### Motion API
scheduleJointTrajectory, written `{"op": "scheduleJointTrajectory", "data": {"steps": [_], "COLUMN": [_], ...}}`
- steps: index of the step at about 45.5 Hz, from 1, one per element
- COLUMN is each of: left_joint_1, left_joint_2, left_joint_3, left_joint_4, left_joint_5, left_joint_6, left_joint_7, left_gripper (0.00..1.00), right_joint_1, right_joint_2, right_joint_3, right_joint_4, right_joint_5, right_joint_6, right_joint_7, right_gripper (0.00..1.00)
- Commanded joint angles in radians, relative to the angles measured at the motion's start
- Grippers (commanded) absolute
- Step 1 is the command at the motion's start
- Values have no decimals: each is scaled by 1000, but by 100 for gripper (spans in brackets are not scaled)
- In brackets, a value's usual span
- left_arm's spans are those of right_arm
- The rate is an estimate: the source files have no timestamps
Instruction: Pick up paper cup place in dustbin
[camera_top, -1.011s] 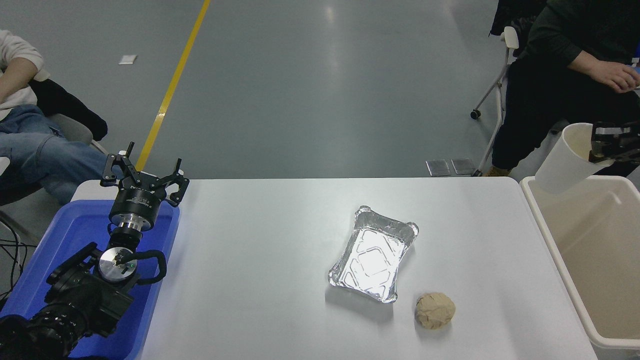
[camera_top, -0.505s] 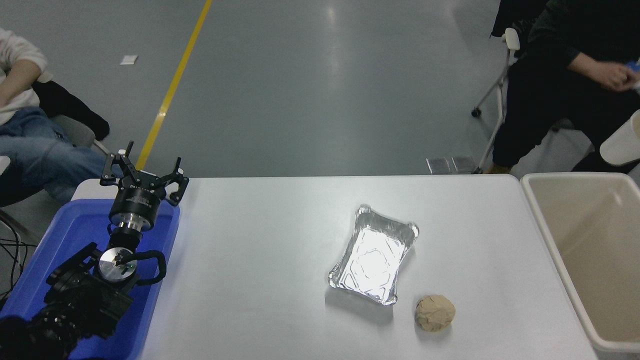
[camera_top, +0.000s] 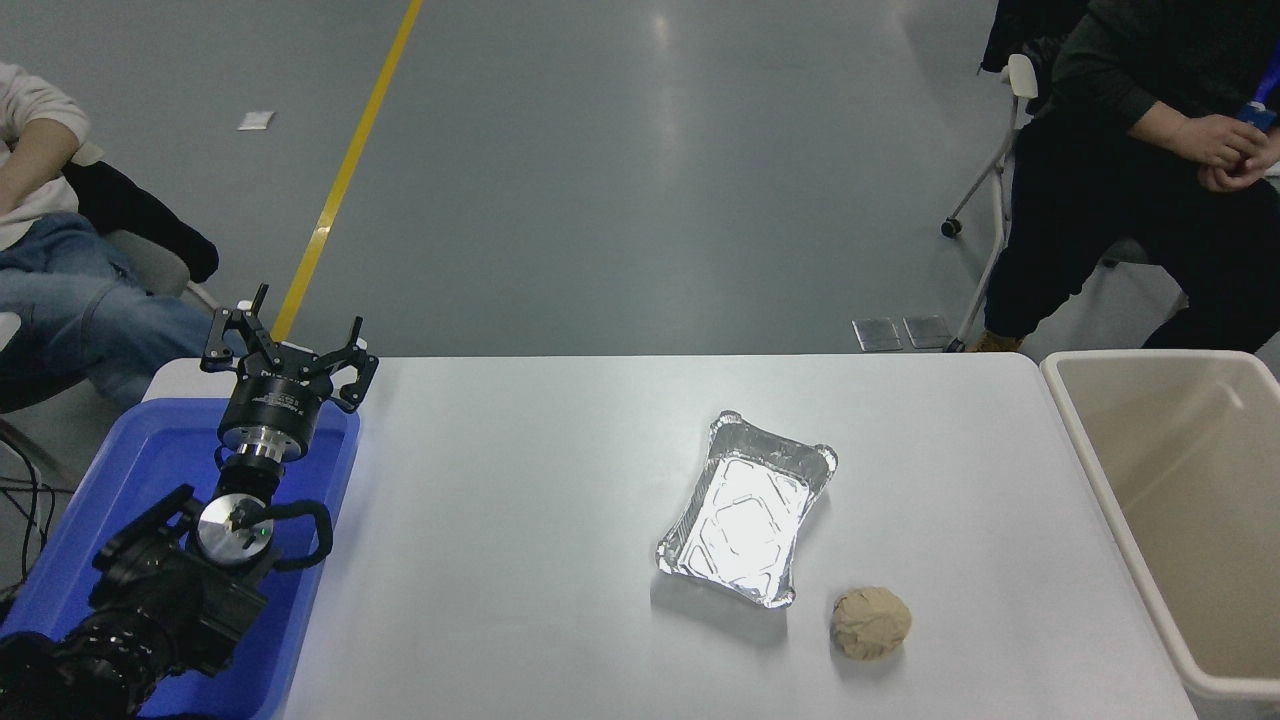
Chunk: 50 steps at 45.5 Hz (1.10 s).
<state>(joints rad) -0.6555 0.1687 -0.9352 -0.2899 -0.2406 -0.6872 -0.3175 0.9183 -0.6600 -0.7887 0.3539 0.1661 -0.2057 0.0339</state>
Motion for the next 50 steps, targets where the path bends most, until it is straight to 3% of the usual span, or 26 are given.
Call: {"op": "scheduleJointTrajectory", "data": {"steps": [1,31,32,35,38,50], "left_joint_1": [0,0,1,1,-1,-1], "left_joint_2": [0,0,0,0,0,0], "left_joint_3": [-1,1,1,-1,-1,1], "left_joint_4": [0,0,0,0,0,0], "left_joint_5": [0,0,0,0,0,0], "left_joint_6": [0,0,0,-2,0,0], "left_joint_7": [0,0,0,0,0,0], "left_gripper": [99,99,99,99,99,99], "right_joint_1": [-213,-259,-259,-254,-248,-193], "right_joint_2": [138,180,180,177,174,162], "right_joint_3": [140,174,178,190,194,194], "right_joint_4": [-190,-205,-205,-205,-202,-142], "right_joint_5": [9,7,7,4,4,1], "right_joint_6": [-58,-81,-81,-84,-86,-66], "right_joint_7": [0,1,1,1,1,1], "right_gripper": [0,0,11,62,98,100]}}
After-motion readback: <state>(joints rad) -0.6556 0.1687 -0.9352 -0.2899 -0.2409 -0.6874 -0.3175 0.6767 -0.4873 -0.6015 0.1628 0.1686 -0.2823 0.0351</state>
